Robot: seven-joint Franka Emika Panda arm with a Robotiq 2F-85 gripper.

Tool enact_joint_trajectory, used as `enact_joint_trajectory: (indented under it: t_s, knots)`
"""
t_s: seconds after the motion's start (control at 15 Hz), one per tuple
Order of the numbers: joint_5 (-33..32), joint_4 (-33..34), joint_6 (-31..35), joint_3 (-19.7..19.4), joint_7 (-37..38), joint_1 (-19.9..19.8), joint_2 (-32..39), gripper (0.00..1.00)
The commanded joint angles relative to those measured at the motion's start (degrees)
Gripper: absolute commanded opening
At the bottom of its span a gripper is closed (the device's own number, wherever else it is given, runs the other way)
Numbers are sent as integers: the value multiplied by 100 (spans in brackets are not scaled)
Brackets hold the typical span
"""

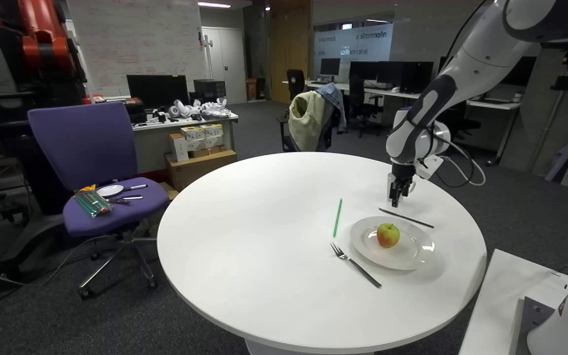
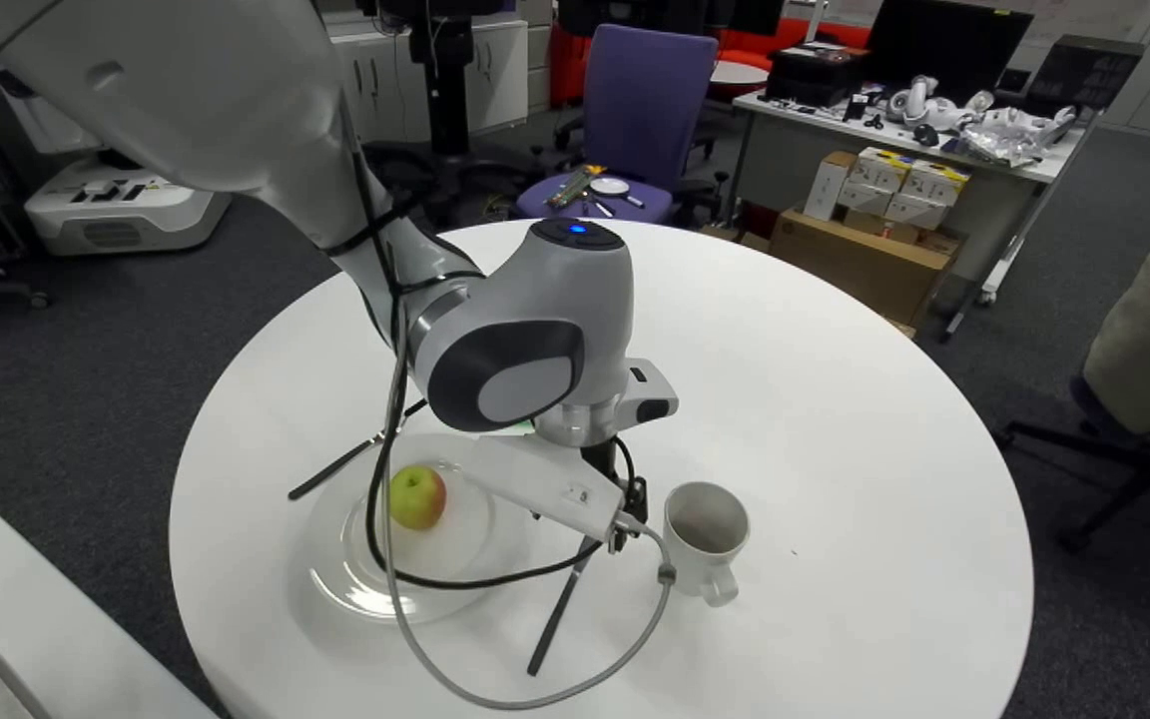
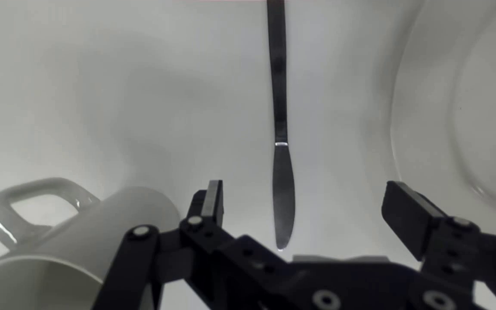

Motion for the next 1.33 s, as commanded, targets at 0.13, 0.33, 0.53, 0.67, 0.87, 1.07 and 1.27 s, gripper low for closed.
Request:
enact_joint_trajectory:
  t_s: [0.13, 0.33, 0.53, 0.67, 0.87, 1.07, 1.27]
  knots:
    - [-221, -598, 105, -382, -427, -86, -570, 100]
    - [-187, -512, 74, -488, -466, -85, -404, 100]
    - [17, -315, 35, -315, -700, -174, -113, 100]
    - [155, -146, 12, -145, -881, -227, 131, 100]
    - [167, 163, -91, -4, -860, -202, 516, 100]
    - [135, 386, -82, 78, -820, -243, 754, 100]
    - [169, 505, -29, 95, -840, -358, 781, 100]
